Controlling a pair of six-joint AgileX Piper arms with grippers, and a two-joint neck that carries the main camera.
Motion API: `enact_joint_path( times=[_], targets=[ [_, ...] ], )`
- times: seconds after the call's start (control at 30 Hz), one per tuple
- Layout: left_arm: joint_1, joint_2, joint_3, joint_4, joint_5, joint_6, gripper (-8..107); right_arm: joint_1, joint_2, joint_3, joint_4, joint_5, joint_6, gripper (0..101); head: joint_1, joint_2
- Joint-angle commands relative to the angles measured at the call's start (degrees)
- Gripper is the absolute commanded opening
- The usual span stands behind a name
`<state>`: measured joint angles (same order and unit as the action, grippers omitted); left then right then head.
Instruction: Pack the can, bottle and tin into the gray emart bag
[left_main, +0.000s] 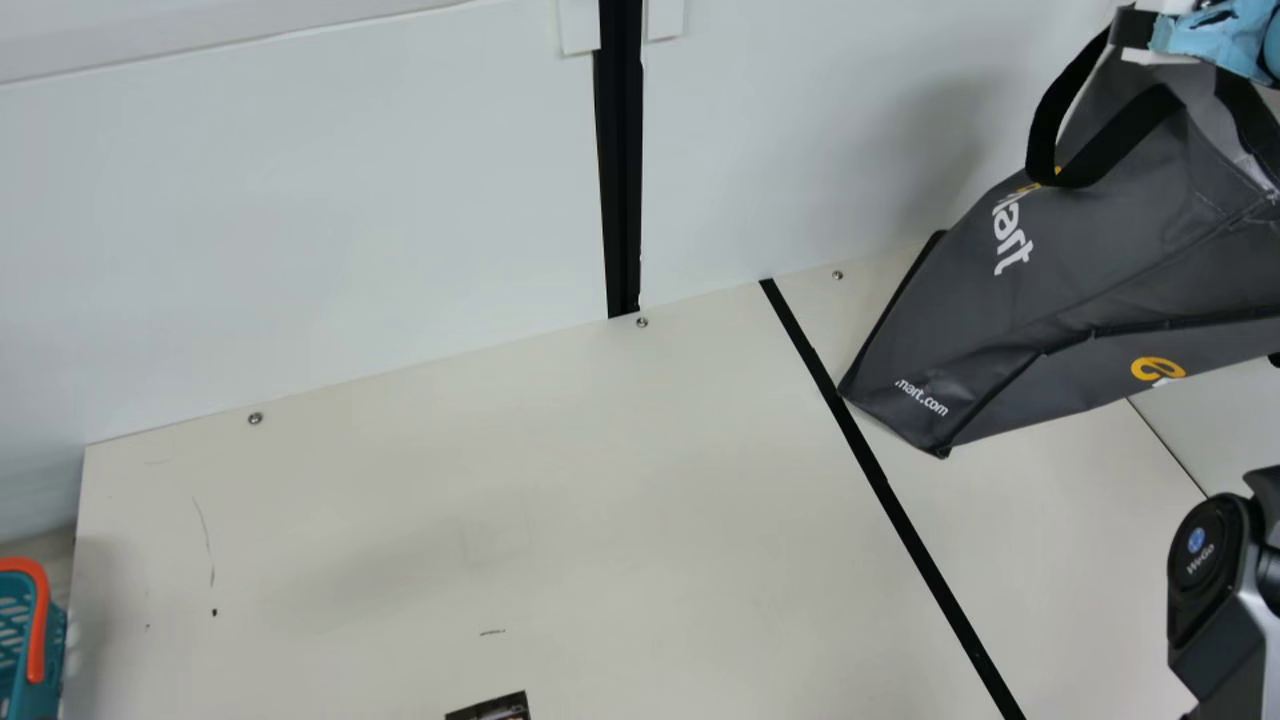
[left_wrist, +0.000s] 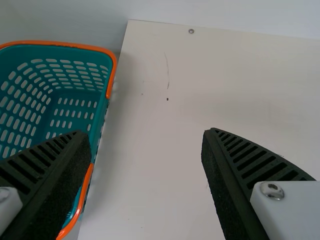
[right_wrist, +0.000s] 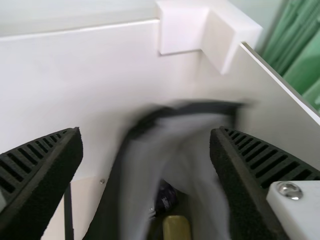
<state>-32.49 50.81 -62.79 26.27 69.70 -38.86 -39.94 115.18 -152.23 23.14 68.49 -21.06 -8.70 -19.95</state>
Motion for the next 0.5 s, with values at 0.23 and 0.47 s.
enact_joint_path(
  times=[0.23, 0.47],
  targets=[
    [0.00, 0.00, 0.00, 0.00, 0.00, 0.00, 90, 3.23, -1.66, 0.31, 1.02, 0.36, -1.17, 91, -1.30, -0.05],
    [0.00, 0.00, 0.00, 0.00, 0.00, 0.00, 90, 6.64, -3.34, 2.62, 1.24, 0.51, -2.05, 91, -1.30, -0.05]
  ],
)
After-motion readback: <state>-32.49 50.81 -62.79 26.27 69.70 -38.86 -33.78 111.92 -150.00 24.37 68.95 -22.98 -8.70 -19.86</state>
